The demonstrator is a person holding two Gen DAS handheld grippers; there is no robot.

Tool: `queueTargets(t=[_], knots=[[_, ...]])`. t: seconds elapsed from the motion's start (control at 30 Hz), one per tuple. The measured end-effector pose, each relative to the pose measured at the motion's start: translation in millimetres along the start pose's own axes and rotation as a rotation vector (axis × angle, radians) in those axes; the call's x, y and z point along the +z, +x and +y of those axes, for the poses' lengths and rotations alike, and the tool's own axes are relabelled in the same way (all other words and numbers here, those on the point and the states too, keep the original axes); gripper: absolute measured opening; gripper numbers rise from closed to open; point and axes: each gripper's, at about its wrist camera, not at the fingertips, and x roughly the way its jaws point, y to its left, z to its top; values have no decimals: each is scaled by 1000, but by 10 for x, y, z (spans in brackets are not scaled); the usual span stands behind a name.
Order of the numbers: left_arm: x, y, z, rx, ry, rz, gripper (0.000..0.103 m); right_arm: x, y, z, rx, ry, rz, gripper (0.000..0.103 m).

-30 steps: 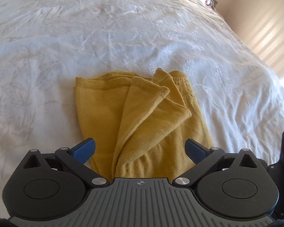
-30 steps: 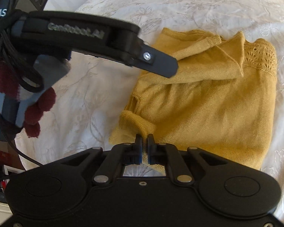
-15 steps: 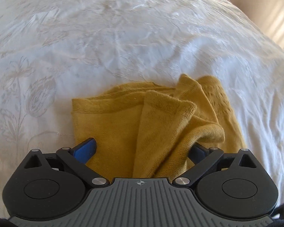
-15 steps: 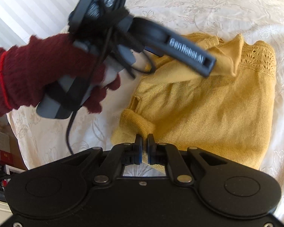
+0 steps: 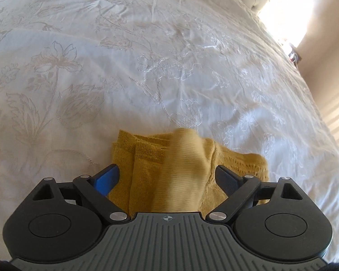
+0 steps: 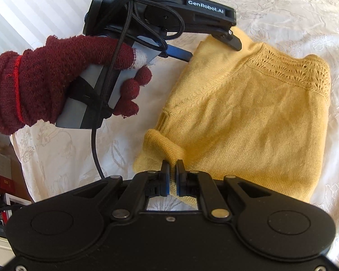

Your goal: Fold small clothes

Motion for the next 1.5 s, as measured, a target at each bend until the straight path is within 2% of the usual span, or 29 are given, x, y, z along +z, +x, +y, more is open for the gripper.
queueTargets(t=[0.13, 0.33, 0.37, 0.4, 0.47, 0.6, 0.63, 0.73, 0.83, 1.0, 1.03, 1.1, 1.13, 1.17, 1.3, 1.37, 1.43, 1.5], knots=[[3, -67, 43, -13, -27, -40, 92, -10, 2, 63, -4, -34, 8, 13], [-18, 79, 58, 14, 28, 80, 92, -49, 93, 190, -35, -111, 32, 14], [-34, 94, 60, 18, 45, 94, 87, -35, 70, 185, -40, -123, 32, 14], [-47, 92, 59, 18, 63, 94, 68, -32, 68, 207, -41, -132, 31, 14], [-51, 72, 38, 53, 111, 88, 47, -26, 57, 275, -31, -156, 32, 14], [-68, 100, 74, 98, 154, 117, 49, -59, 218, 401, -29, -222, 92, 14], [-70, 120, 86, 117, 159, 133, 49, -83, 279, 419, -19, -226, 116, 8], [-81, 112, 112, 133, 157, 142, 50, -179, 367, 527, -3, -266, 154, 8], [-108, 84, 100, 156, 176, 144, 50, -223, 268, 588, 33, -259, 130, 14], [-149, 72, 144, 159, 173, 137, 51, -147, 14, 511, 7, -236, 62, 18], [-154, 64, 144, 162, 171, 136, 51, -126, -53, 483, -3, -226, 43, 20], [-178, 43, 160, 168, 170, 135, 52, -90, -182, 442, -20, -203, 6, 36], [-194, 32, 177, 169, 164, 133, 53, -69, -238, 412, -29, -190, -14, 49], [-207, 22, 200, 168, 151, 133, 54, -51, -290, 373, -37, -176, -35, 57], [-258, -34, 328, 165, 75, 132, 58, -3, -422, 253, -98, -127, -91, 66], [-288, -58, 323, 186, 99, 132, 60, 38, -471, 137, -114, -99, -105, 75], [-320, -79, 304, 208, 130, 132, 62, 34, -520, 62, -129, -79, -112, 76], [-331, -103, 324, 215, 120, 135, 65, 17, -562, 17, -140, -66, -122, 78]])
